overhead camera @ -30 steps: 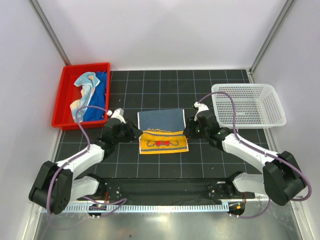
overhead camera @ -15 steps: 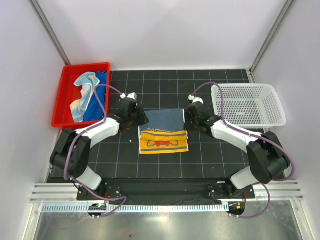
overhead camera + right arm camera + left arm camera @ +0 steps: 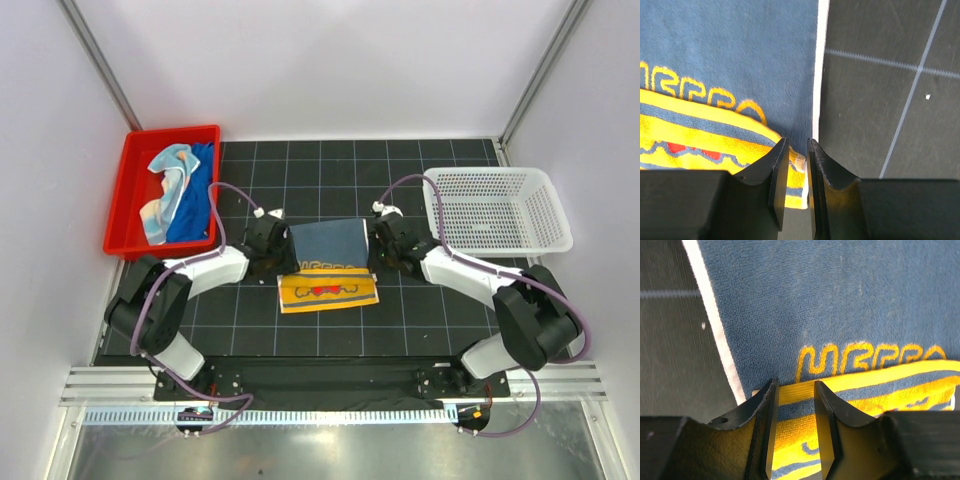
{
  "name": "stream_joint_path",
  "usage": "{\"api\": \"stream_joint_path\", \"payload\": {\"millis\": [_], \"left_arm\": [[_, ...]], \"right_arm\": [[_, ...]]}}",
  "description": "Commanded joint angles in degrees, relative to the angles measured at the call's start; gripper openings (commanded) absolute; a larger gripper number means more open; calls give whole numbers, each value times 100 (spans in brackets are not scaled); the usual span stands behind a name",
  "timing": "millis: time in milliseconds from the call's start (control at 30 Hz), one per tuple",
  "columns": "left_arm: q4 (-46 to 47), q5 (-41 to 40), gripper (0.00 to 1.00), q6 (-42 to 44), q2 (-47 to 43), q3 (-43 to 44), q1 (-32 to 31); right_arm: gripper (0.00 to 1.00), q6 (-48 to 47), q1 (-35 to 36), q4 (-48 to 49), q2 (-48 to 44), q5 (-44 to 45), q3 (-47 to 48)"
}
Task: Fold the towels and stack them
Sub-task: Fold the towel
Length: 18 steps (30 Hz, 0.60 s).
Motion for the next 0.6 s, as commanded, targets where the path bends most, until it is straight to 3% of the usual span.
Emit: {"api": "stream_joint_path", "payload": {"millis": [0,567], "left_arm": [[41,-120,38,29,-429,-224,-68],[23,381,38,64,-1325,-717,-253]], "right_arm": [[28,-48,41,-21,-387,-99,-117],[28,-56,67,-171,-958,-292,-583]]}}
